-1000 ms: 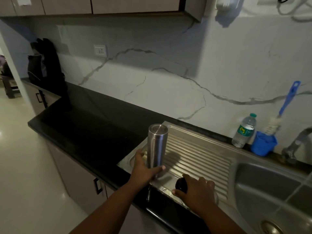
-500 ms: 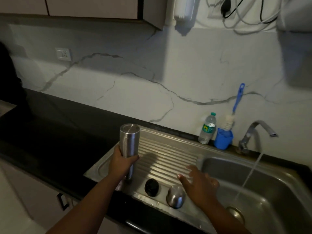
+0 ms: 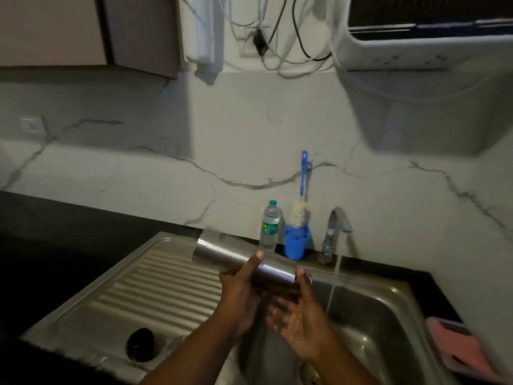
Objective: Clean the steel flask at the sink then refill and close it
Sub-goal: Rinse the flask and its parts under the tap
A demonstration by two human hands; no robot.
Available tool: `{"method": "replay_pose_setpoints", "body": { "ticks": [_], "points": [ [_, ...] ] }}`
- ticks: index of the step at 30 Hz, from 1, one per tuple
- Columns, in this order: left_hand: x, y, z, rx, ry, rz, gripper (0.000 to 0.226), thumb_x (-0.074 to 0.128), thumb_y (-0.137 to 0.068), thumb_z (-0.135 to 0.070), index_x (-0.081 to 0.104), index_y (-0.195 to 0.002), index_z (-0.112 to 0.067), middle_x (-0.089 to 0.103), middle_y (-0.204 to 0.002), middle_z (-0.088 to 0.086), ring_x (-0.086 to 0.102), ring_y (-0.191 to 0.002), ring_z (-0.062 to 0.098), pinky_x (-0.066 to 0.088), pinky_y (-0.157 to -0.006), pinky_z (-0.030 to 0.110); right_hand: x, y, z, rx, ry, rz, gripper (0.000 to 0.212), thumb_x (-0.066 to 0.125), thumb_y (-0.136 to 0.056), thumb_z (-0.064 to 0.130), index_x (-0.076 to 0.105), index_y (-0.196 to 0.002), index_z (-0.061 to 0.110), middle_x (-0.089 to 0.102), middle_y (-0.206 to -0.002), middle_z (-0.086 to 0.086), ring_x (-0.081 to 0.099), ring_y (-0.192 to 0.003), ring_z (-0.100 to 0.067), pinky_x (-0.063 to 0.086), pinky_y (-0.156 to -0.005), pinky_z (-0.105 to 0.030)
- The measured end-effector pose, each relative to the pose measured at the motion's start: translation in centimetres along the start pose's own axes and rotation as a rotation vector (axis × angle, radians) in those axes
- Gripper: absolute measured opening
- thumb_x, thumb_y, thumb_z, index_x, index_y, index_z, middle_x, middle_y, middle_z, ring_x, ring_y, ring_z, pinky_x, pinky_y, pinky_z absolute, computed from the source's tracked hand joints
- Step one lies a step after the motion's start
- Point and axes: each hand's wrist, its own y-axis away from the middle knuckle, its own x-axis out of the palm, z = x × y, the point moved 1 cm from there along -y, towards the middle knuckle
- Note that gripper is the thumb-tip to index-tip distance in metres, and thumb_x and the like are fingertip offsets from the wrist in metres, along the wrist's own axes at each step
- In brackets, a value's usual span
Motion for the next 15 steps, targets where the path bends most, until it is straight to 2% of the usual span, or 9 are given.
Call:
{"method": "replay_pose_setpoints", "body": {
  "ticks": [2, 4, 5, 7, 10, 11, 13, 14, 15],
  "points": [
    [1.6, 0.5, 3.6, -0.174, 0.061, -0.029, 0.057, 0.078, -0.071, -0.023, 0.058, -0.120, 0.001, 0.068, -0.111, 0.025, 0.067, -0.103, 0.038, 0.052, -0.095, 0.050, -2.4, -0.4, 1.4, -0.084, -0.151, -0.068, 0.062, 0.067, -0.073, 0.054, 0.055, -0.115, 0.010, 0.063, -0.108, -0.020, 0.062, -0.102, -0.036, 0.051, -0.085, -0.041],
    [2.5, 1.1, 6.6, -0.302, -0.003, -0.042, 0.054, 0.075, -0.076, -0.032, 0.062, -0.121, -0.006, 0.069, -0.111, 0.017, 0.066, -0.100, 0.030, 0.053, -0.084, 0.042, -5.0, -0.9, 2.5, -0.128, -0.155, -0.161, 0.061, 0.071, -0.072, 0.048, 0.053, -0.119, 0.013, 0.063, -0.108, -0.019, 0.062, -0.098, -0.035, 0.053, -0.076, -0.040],
    [2.7, 1.4, 7.8, -0.361, -0.120, -0.042, 0.054, 0.074, -0.075, -0.042, 0.064, -0.119, -0.012, 0.068, -0.111, 0.010, 0.062, -0.099, 0.025, 0.050, -0.080, 0.037, -6.2, -1.3, 2.9, -0.134, -0.165, -0.199, 0.066, 0.073, -0.069, 0.047, 0.053, -0.121, 0.014, 0.062, -0.110, -0.019, 0.062, -0.099, -0.035, 0.053, -0.073, -0.040],
    [3.1, 2.2, 9.3, -0.494, -0.412, -0.001, 0.060, 0.074, -0.066, -0.059, 0.068, -0.109, -0.017, 0.068, -0.109, 0.002, 0.059, -0.101, 0.021, 0.046, -0.083, 0.036, -8.5, -2.1, 4.1, -0.142, -0.223, -0.262, 0.075, 0.076, -0.065, 0.047, 0.050, -0.127, 0.015, 0.059, -0.117, -0.021, 0.060, -0.101, -0.038, 0.054, -0.071, -0.042],
    [3.8, 2.0, 9.9, -0.568, -0.816, 0.075, 0.058, 0.083, -0.061, -0.053, 0.071, -0.101, -0.012, 0.075, -0.095, 0.010, 0.069, -0.094, 0.029, 0.054, -0.088, 0.037, -11.7, -2.8, 6.5, -0.178, -0.213, -0.366, 0.070, 0.073, -0.073, 0.044, 0.046, -0.132, 0.017, 0.055, -0.123, -0.020, 0.057, -0.104, -0.040, 0.054, -0.076, -0.052],
    [4.0, 1.4, 10.0, -0.473, -0.999, 0.114, 0.047, 0.080, -0.068, -0.050, 0.069, -0.100, -0.016, 0.075, -0.091, 0.009, 0.071, -0.087, 0.024, 0.056, -0.082, 0.032, -12.8, -3.2, 7.0, -0.198, -0.169, -0.404, 0.068, 0.073, -0.074, 0.043, 0.047, -0.131, 0.018, 0.055, -0.123, -0.019, 0.057, -0.104, -0.039, 0.053, -0.079, -0.054],
    [4.8, 0.0, 9.7, -0.070, -1.407, 0.150, 0.027, 0.069, -0.081, -0.050, 0.065, -0.089, -0.025, 0.070, -0.081, -0.005, 0.065, -0.073, 0.006, 0.053, -0.070, 0.022, -14.7, -3.7, 7.7, -0.204, -0.079, -0.452, 0.066, 0.075, -0.071, 0.046, 0.053, -0.126, 0.016, 0.058, -0.118, -0.018, 0.058, -0.102, -0.038, 0.053, -0.079, -0.053],
    [5.5, -0.6, 9.4, 0.136, -1.541, 0.159, 0.028, 0.065, -0.081, -0.055, 0.061, -0.085, -0.027, 0.066, -0.080, -0.010, 0.060, -0.072, 0.000, 0.051, -0.071, 0.020, -15.4, -3.9, 7.8, -0.177, -0.039, -0.461, 0.067, 0.076, -0.068, 0.048, 0.055, -0.123, 0.015, 0.060, -0.115, -0.018, 0.059, -0.099, -0.038, 0.053, -0.079, -0.052],
    [6.0, -1.3, 9.4, 0.281, -1.566, 0.173, 0.034, 0.063, -0.076, -0.062, 0.059, -0.086, -0.030, 0.064, -0.084, -0.012, 0.059, -0.077, -0.001, 0.051, -0.075, 0.021, -15.8, -4.1, 8.0, -0.142, 0.005, -0.453, 0.067, 0.076, -0.066, 0.050, 0.057, -0.119, 0.014, 0.061, -0.111, -0.019, 0.060, -0.097, -0.038, 0.053, -0.080, -0.051]
  ]
}}
